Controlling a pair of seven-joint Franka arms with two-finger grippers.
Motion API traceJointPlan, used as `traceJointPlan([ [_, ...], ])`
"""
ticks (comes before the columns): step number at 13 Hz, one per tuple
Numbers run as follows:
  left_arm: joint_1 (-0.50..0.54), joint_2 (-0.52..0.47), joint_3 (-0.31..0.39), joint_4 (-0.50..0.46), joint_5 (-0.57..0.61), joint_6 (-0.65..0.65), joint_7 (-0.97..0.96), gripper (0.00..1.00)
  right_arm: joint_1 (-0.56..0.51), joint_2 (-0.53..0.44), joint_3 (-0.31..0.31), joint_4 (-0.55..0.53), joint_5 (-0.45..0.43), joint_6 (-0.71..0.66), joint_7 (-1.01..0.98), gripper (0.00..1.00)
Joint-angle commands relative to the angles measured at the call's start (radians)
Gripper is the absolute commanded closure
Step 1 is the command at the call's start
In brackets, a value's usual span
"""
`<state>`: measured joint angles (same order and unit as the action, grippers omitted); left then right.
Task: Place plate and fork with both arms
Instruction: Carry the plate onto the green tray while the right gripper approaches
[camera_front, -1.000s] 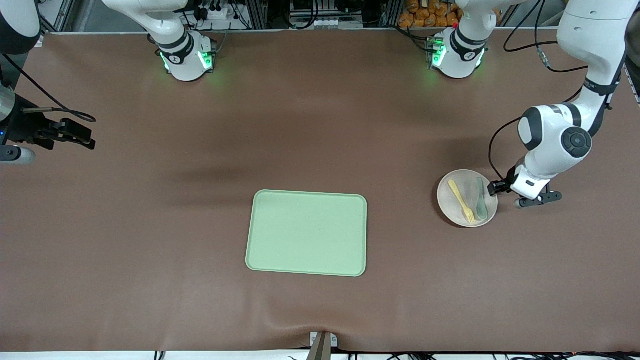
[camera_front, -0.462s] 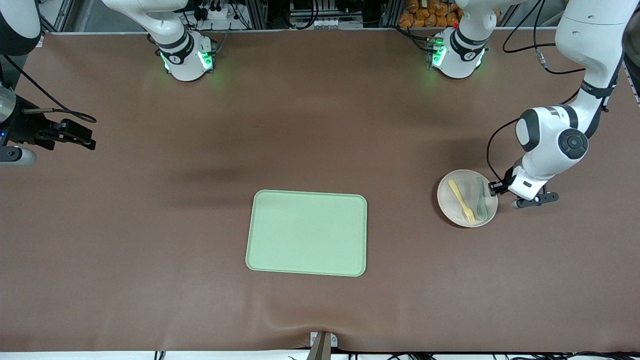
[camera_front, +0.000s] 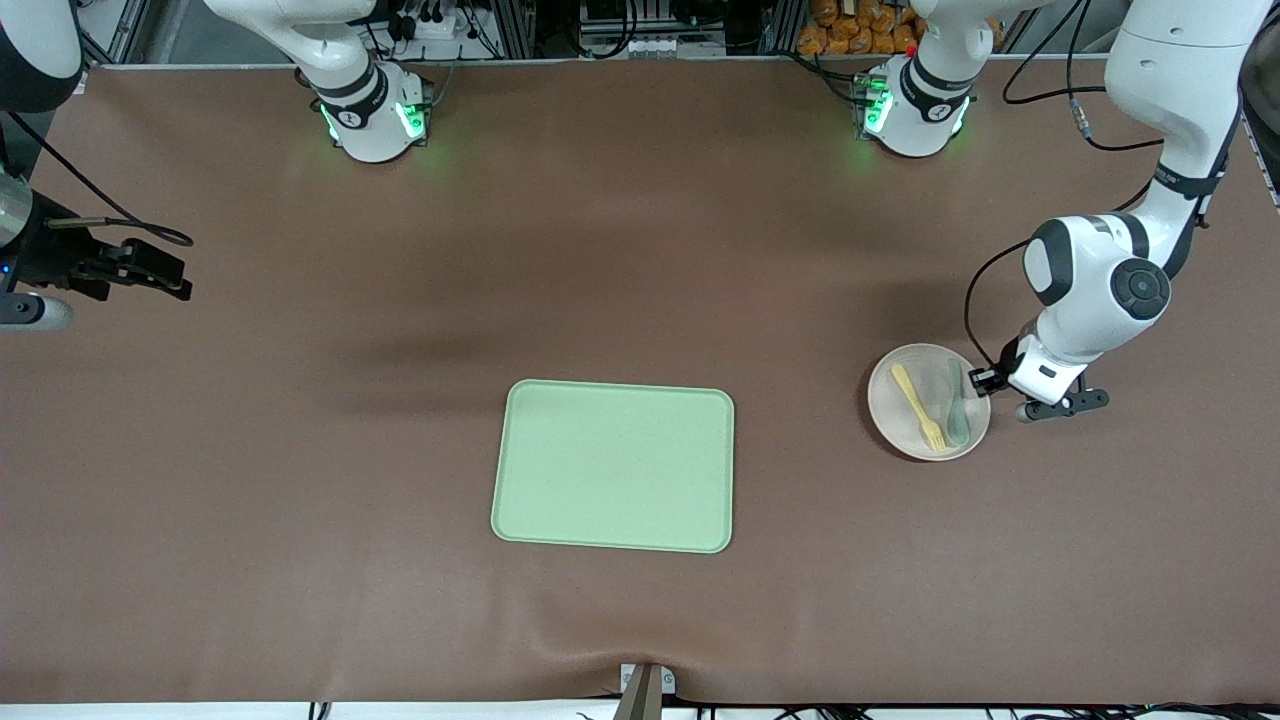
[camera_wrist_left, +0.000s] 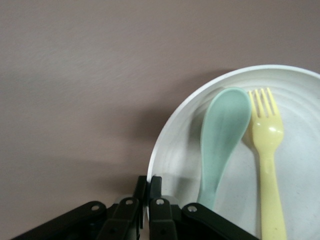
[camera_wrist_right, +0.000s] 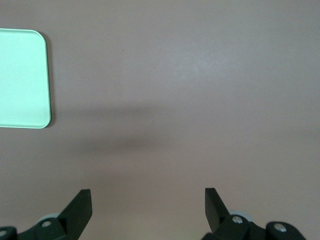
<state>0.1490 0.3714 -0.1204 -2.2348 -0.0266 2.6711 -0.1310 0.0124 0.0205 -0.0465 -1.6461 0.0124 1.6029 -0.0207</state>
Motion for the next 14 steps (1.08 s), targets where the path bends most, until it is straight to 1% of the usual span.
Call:
traceJointPlan([
  [1,0.004,-0.009,-0.069,0.055,-0.051,0.004,-0.022,1.00,-0.005,-0.007,0.007,-0.011,-0.022,0.009,0.018,0.00],
  [4,-0.009,-0.005,-0.181,0.154,-0.056,-0.019,-0.139,1.00,-0.005,-0.007,0.007,-0.011,-0.022,0.009,0.018,0.00],
  [5,-0.015,0.001,-0.221,0.205,-0.056,-0.054,-0.171,1.00,-0.005,-0.007,0.007,-0.011,-0.022,0.008,0.018,0.00],
  [6,-0.041,0.020,-0.238,0.257,-0.056,-0.091,-0.223,1.00,-0.005,-0.007,0.007,-0.011,-0.022,0.008,0.018,0.00],
  [9,-0.191,0.113,-0.239,0.406,-0.056,-0.141,-0.370,1.00,-0.005,-0.005,0.007,-0.012,-0.022,0.009,0.018,0.00],
  [11,-0.277,0.199,-0.237,0.515,-0.046,-0.160,-0.472,1.00,-0.002,0.004,0.007,-0.012,-0.022,0.009,0.018,0.00],
  [14,-0.382,0.337,-0.222,0.662,-0.044,-0.158,-0.512,1.00,0.026,0.059,0.008,-0.008,-0.003,0.018,0.019,0.00],
])
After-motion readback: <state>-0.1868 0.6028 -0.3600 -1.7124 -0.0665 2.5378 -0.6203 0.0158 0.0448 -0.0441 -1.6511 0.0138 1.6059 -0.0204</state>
